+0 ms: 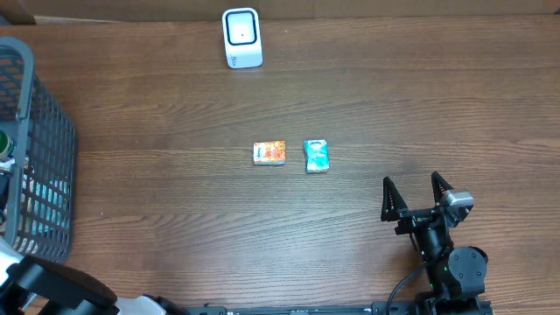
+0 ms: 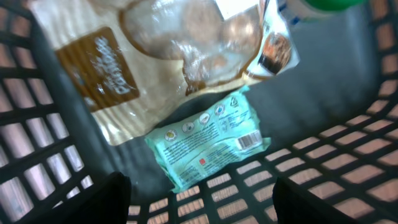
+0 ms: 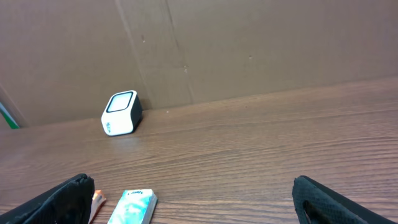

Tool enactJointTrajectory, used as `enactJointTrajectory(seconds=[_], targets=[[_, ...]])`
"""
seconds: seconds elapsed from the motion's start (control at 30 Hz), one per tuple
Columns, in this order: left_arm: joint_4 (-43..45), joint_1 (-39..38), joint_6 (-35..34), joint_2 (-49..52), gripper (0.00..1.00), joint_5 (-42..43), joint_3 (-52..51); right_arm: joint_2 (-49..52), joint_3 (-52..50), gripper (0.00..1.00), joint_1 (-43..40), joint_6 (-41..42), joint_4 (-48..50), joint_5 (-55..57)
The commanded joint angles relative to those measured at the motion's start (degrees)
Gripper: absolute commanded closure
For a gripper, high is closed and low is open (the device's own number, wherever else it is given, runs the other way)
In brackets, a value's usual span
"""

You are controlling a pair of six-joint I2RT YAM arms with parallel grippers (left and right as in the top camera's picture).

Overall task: Scan the item barcode
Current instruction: 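Reach the left gripper into the basket and grasp the teal wrapped packet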

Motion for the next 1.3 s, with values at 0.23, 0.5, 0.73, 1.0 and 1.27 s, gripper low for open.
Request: enactJointTrajectory(seconds=[0.23,0.5,0.73,1.0,1.27], targets=[[3.1,-0.1,6.1,6.3,0.19,1.3,-4.8,-0.5,-0.6,0.00,0.3,-0.2,0.4,0.3],[2.6,-0.1,7.8,11.9,0.20,3.2,-4.8,-0.5,-0.6,0.00,0.3,-0.2,0.4,0.3],[3.4,-0.1,8.5,13.8,0.20,3.1,-4.8,-0.5,-0.6,0.00,0.3,-0.2,0.4,0.3],[8.0,-0.1,13.8,13.7,0.20,3.7,-4.7,-0.5,-0.6,0.00,0.3,-0.2,0.4,0.3],[10.3,-0.4,13.8,13.9,0.20,3.4,-5.6,-0.5,-0.6,0.00,0.3,-0.2,0.4,0.3]])
